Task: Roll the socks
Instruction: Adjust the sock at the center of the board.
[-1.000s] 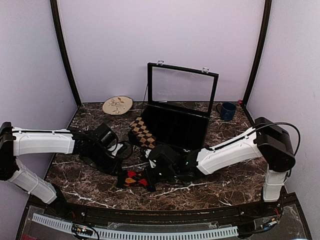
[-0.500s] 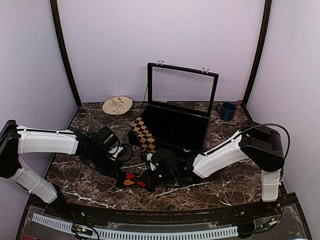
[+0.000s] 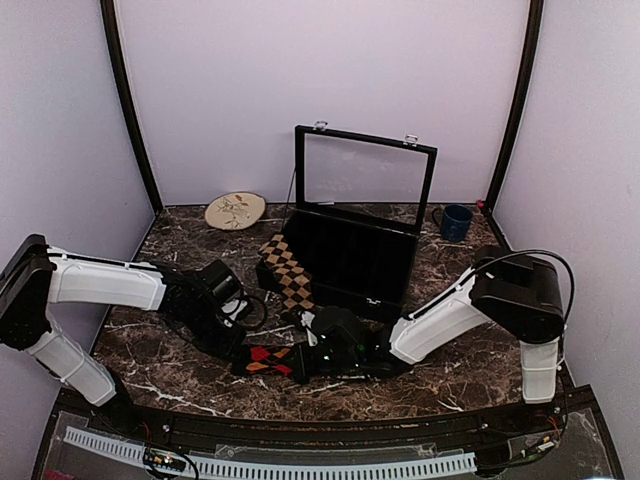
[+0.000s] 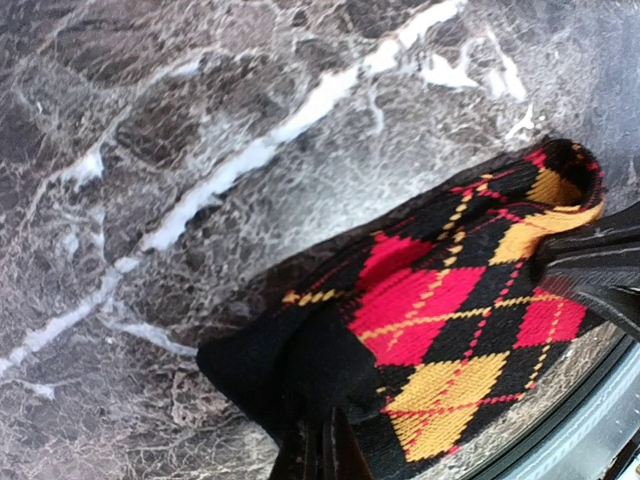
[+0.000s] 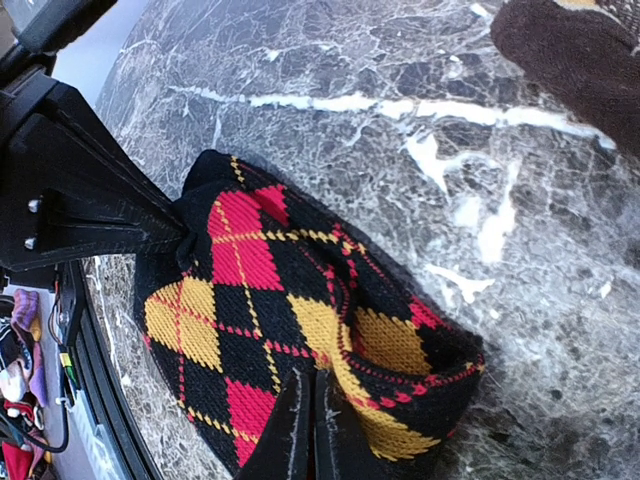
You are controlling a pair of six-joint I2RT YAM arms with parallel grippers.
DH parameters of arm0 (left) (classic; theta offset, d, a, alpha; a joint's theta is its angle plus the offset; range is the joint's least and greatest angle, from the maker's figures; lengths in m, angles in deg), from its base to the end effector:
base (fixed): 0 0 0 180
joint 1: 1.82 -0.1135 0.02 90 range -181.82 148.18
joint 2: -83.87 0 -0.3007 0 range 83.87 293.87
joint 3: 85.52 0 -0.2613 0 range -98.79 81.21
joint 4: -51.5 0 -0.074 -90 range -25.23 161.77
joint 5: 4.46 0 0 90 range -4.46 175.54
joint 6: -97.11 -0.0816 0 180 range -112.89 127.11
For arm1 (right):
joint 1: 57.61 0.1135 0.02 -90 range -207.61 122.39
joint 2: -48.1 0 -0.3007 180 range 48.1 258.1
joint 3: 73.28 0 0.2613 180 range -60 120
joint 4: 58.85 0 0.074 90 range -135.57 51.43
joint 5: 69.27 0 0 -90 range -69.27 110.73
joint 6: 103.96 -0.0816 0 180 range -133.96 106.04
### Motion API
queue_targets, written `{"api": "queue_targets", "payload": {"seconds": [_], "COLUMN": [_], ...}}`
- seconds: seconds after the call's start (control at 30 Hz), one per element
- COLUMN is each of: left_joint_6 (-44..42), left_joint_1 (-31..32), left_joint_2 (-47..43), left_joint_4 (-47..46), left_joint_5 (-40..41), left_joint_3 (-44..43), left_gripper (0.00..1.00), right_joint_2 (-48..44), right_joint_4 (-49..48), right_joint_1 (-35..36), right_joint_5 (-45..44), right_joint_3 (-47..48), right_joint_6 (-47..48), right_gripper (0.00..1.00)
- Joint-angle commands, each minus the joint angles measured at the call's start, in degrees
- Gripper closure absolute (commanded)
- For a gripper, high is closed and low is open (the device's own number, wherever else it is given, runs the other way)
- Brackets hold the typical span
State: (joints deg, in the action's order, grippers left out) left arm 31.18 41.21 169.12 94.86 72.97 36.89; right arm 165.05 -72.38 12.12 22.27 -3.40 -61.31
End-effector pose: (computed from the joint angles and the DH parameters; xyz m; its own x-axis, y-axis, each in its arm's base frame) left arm 0.1900 -0.2017 0.1466 -0.9239 0.3179 -0.2130 0.3734 0.8705 -0.3206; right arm 0.1587 0.4360 0.1043 -0.8251 -0.1119 -0.5538 -0.4998 0.6016 0.6231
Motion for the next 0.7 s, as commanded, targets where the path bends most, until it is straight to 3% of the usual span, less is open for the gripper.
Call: {"api": "queue_targets", "payload": {"seconds": [0.0, 0.67], "left_joint_6": [-0.3, 3.0], "left_joint_1": [0.3, 0.2], "left_joint_2": [0.3, 4.6], "left_joint_4": [2.4, 2.6], "left_joint_5": [2.5, 7.0], "left_joint_3": [1.5, -1.5], "left_gripper": [1.0, 0.98], "right_joint_2": [1.5, 0.7], "right_joint_4": [1.9, 12.7], "right_joint_1": [-0.2, 2.0], "right_joint_5": [-2.1, -8.5], "right_joint_3": [-3.0, -0.8], "right_joint_6": [-0.6, 4.0], "right_gripper": [0.96, 0.96]}}
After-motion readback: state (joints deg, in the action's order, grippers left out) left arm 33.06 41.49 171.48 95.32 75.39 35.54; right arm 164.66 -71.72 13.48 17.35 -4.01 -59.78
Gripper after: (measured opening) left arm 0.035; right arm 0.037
